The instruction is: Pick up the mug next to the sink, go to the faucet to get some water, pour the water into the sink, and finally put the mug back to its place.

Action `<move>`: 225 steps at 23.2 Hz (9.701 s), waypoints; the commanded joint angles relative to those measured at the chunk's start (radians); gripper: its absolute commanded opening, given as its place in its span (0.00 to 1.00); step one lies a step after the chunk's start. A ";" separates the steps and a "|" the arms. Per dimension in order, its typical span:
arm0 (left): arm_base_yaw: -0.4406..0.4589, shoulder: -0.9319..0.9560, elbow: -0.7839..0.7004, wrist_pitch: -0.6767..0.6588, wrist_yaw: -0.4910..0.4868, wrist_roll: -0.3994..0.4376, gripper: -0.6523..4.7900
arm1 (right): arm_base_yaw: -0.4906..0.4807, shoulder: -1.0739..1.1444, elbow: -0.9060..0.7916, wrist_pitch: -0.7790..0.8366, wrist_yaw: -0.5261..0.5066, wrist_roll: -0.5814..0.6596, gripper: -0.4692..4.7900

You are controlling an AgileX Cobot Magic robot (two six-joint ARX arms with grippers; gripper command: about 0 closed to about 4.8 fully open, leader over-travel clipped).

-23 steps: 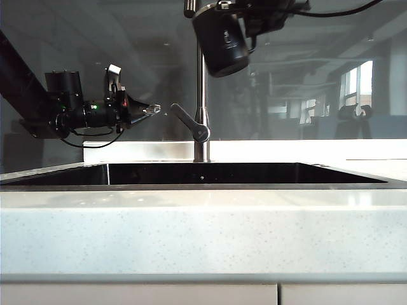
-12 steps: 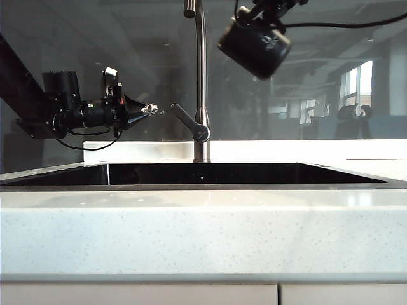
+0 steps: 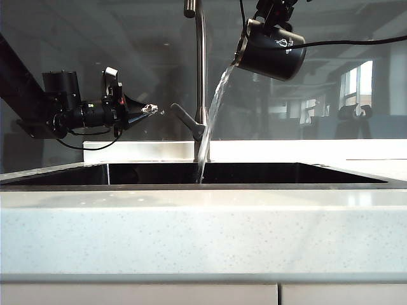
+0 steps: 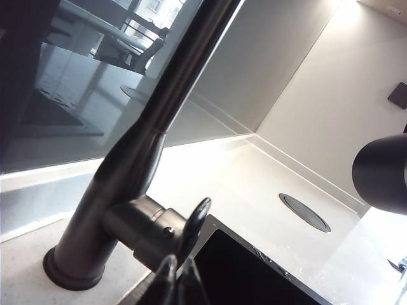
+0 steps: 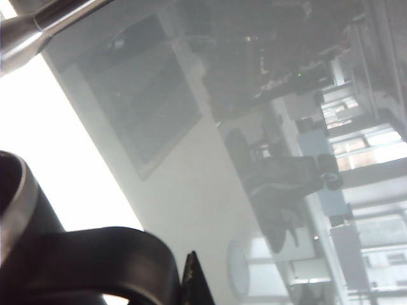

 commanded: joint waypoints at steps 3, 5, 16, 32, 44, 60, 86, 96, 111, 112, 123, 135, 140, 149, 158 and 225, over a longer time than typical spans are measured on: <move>0.002 -0.006 0.004 0.010 0.000 0.005 0.14 | 0.019 -0.014 0.011 0.061 -0.027 -0.216 0.08; 0.002 -0.006 0.004 0.010 0.000 0.005 0.14 | 0.031 -0.013 0.011 0.062 -0.039 -0.288 0.08; 0.002 -0.006 0.004 0.010 0.000 0.005 0.14 | 0.065 -0.013 0.011 0.064 -0.081 -0.566 0.08; 0.002 -0.006 0.004 0.009 0.000 0.005 0.14 | 0.080 -0.013 0.011 0.057 -0.176 -0.512 0.08; 0.002 -0.006 0.004 0.009 0.000 0.005 0.14 | 0.045 -0.014 0.001 0.047 -0.104 0.818 0.08; 0.002 -0.006 0.004 0.009 0.000 0.005 0.14 | -0.264 -0.344 -0.954 0.857 -0.176 1.223 0.08; 0.002 -0.006 0.004 0.009 0.000 0.005 0.14 | -0.513 -0.188 -1.348 1.364 -0.234 1.219 0.08; 0.002 -0.006 0.004 0.009 0.000 0.005 0.14 | -0.508 -0.179 -1.349 1.360 -0.256 1.219 0.08; 0.002 -0.006 0.004 0.009 0.000 0.005 0.14 | -0.509 -0.175 -1.349 1.287 -0.253 1.218 0.15; 0.002 -0.006 0.004 0.009 0.000 0.005 0.14 | -0.509 -0.175 -1.349 1.287 -0.253 1.218 0.19; 0.002 -0.006 0.004 0.009 0.000 0.005 0.14 | -0.508 -0.177 -1.352 1.281 -0.227 1.218 0.28; 0.002 -0.006 0.002 0.009 0.001 0.005 0.14 | -0.509 -0.266 -1.463 1.365 -0.225 1.218 0.33; 0.002 -0.006 0.002 0.009 0.000 0.005 0.14 | -0.507 -0.291 -1.502 1.366 -0.230 1.220 0.33; 0.002 -0.006 0.002 0.009 0.004 0.005 0.14 | -0.412 -0.436 -1.619 1.417 -0.233 1.234 0.15; 0.002 -0.006 0.002 0.009 0.003 0.005 0.14 | -0.305 -0.601 -1.643 1.372 -0.255 1.287 0.07; 0.002 -0.005 0.004 0.006 0.008 0.005 0.14 | -0.432 -1.737 -1.694 0.092 -0.379 1.143 0.08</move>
